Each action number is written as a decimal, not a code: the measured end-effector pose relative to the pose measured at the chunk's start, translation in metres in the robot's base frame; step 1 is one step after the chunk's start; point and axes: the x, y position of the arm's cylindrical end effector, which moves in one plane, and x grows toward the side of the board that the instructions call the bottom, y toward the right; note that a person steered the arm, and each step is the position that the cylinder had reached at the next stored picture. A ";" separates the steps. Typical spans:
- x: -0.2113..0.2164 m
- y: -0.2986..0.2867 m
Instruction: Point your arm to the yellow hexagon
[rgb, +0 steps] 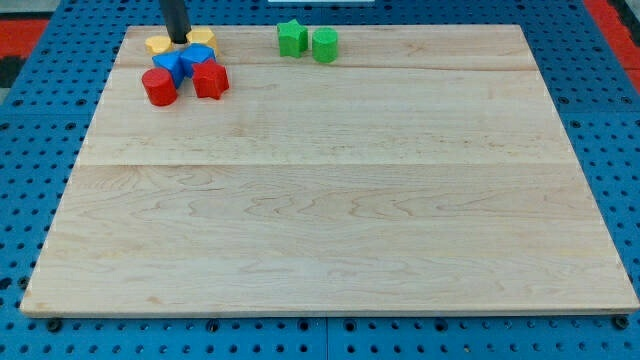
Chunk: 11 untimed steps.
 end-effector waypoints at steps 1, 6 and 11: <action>-0.008 -0.011; -0.016 -0.041; -0.018 0.050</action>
